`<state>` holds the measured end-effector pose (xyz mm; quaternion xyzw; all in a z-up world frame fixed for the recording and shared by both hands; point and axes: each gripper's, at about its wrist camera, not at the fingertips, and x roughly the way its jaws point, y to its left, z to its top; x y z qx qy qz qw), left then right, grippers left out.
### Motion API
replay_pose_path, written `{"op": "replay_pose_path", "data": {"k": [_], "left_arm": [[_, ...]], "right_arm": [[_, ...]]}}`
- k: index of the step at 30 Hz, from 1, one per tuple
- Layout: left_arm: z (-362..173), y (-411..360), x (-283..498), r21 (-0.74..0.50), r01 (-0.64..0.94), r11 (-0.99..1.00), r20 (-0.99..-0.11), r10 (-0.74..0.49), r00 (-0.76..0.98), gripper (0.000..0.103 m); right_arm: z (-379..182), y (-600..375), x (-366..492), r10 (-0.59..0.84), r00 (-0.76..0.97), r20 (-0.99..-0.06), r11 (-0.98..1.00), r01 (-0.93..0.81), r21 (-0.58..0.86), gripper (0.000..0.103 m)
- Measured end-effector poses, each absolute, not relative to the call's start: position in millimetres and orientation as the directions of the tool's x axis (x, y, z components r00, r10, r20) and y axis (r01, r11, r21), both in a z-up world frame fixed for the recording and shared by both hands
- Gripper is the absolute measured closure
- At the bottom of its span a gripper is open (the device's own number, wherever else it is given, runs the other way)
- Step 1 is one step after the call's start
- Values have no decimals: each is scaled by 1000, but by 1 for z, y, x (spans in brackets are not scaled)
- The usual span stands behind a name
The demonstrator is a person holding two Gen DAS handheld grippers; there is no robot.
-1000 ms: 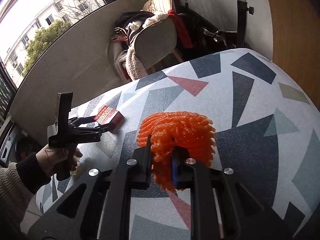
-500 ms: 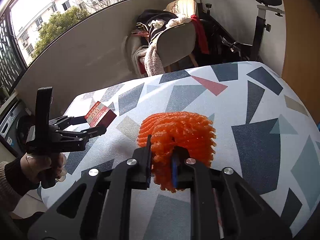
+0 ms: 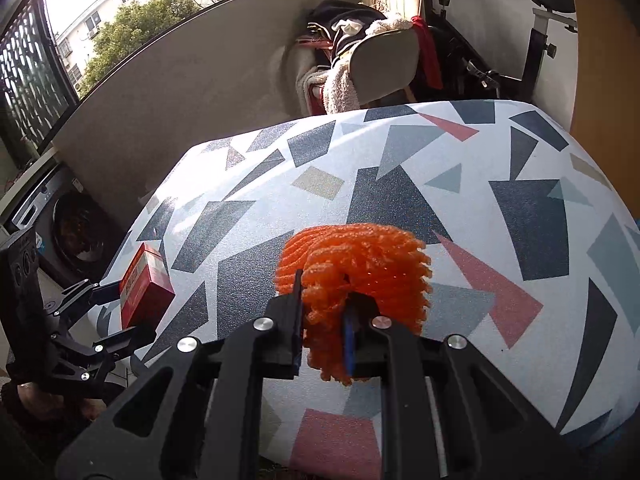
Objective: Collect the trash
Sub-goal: 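Carry the red box over the bin and open the left gripper while the right carries the net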
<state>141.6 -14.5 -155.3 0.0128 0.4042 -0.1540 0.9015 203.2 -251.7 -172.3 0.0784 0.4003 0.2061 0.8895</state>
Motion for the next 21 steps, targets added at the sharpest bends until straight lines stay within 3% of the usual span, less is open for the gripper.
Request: {"op": "replay_pose_path", "data": {"k": [10, 21], "left_arm": [[-168, -13, 49, -113, 305, 946, -757, -281, 590, 17], [-193, -21, 16, -155, 319, 935, -793, -311, 524, 17]], "right_arm": [[-172, -230, 138, 459, 555, -693, 885, -354, 303, 85], [-173, -224, 99, 477, 541, -692, 874, -378, 306, 85]]}}
